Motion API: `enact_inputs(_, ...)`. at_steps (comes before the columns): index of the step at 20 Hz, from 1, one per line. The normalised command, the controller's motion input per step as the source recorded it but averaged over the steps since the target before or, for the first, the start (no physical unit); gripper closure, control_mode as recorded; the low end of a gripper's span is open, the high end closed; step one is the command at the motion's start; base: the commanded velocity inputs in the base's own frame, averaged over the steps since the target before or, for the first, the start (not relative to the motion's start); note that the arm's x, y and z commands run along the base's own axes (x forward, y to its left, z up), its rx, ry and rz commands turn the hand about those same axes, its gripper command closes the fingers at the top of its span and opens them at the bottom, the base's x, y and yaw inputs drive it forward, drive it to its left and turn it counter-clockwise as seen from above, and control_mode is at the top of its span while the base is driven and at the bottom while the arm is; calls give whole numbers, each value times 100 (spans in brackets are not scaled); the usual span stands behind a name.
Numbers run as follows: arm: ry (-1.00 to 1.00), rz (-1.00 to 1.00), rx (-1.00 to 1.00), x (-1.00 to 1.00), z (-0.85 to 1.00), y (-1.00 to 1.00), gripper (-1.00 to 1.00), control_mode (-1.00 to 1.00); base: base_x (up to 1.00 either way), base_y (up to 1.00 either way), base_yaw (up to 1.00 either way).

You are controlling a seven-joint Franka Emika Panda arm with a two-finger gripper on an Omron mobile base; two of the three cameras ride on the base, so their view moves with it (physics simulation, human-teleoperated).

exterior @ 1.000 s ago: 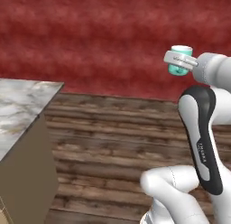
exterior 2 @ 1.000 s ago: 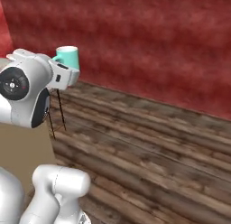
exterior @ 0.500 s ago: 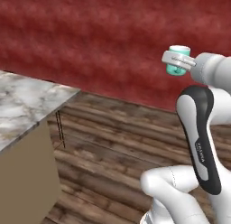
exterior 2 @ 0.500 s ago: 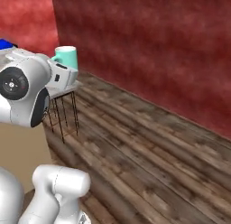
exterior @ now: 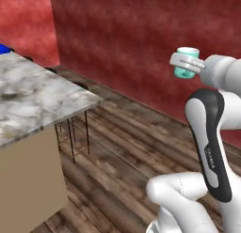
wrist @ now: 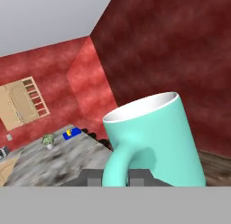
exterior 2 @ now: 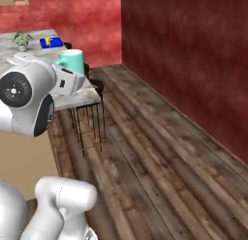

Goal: There is a tray on the dining counter. Grab the cup, mug, and pitcher and place them on the tray. The pitcher may be placed next to the tray if it cannot fit the tray.

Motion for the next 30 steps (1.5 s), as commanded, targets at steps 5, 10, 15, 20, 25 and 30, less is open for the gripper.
enact_inputs(5,0,0,0,0,0,0,100,100,42,-100,55)
enact_inputs(10,0,0,0,0,0,0,100,100,44,-100,53)
enact_inputs(15,0,0,0,0,0,0,100,100,49,-100,48)
enact_inputs(20,0,0,0,0,0,0,100,100,60,-100,40)
enact_inputs(25,0,0,0,0,0,0,100,100,84,-100,31)
enact_inputs(30,0,0,0,0,0,0,100,100,82,-100,19)
